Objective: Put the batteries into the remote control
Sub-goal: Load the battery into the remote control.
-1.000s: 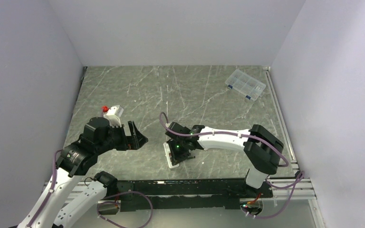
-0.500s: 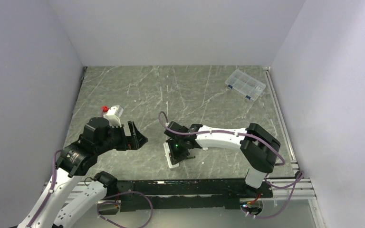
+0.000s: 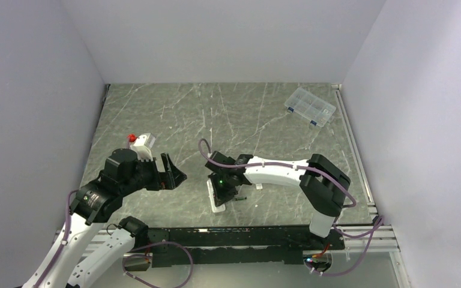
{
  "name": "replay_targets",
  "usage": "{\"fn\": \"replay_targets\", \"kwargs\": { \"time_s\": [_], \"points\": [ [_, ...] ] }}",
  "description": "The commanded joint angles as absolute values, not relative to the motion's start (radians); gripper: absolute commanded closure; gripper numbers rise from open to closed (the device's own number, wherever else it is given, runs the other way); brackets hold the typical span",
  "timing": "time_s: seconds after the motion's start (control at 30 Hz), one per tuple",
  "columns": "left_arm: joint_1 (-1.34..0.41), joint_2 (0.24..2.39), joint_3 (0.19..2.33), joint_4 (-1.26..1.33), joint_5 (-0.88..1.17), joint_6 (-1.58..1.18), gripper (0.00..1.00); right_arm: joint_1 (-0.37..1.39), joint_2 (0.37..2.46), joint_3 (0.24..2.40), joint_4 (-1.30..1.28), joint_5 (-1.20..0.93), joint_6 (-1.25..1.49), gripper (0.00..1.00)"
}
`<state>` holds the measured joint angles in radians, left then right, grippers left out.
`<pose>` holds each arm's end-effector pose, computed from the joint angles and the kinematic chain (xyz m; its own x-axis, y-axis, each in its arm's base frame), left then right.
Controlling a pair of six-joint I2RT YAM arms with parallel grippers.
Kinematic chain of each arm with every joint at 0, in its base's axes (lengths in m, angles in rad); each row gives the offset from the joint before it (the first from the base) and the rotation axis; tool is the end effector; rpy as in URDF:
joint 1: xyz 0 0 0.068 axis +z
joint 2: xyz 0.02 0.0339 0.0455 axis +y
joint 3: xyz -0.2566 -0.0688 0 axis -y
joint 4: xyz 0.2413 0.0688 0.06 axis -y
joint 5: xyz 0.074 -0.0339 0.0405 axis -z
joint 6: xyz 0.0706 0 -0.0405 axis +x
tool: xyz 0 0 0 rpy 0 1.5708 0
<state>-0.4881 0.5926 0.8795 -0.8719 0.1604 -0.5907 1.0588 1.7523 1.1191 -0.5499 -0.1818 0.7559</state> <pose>0.1196 -0.0763 0.3033 -0.7284 -0.2357 -0.6433 0.2105 0.8165 -0.5376 0.1606 0.3119 0.1387 -0.9411 -0.2976 -0.1603 -0.3371 0.8609 0.3811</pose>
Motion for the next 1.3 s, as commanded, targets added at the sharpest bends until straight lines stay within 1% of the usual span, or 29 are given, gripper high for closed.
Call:
{"fn": "replay_targets", "kwargs": {
  "time_s": [0.0, 0.5, 0.8, 1.0, 1.27],
  "points": [
    [-0.489, 0.584, 0.879, -0.824, 0.166, -0.587, 0.02, 1.053, 1.768, 1.172, -0.576, -0.175, 0.761, 1.0],
    [-0.489, 0.579, 0.881, -0.824, 0.163, -0.584, 0.02, 1.049, 1.781, 1.177, -0.589, -0.173, 0.776, 0.99],
    [-0.489, 0.577, 0.88, -0.822, 0.166, -0.584, 0.02, 1.049, 1.795, 1.192, -0.589, -0.17, 0.785, 0.97],
    [-0.489, 0.578, 0.88, -0.823, 0.167, -0.583, 0.02, 1.047, 1.805, 1.211, -0.598, -0.167, 0.784, 0.93],
    [-0.489, 0.579, 0.879, -0.822, 0.168, -0.58, 0.02, 1.048, 1.812, 1.221, -0.602, -0.169, 0.784, 0.85]
  ]
}}
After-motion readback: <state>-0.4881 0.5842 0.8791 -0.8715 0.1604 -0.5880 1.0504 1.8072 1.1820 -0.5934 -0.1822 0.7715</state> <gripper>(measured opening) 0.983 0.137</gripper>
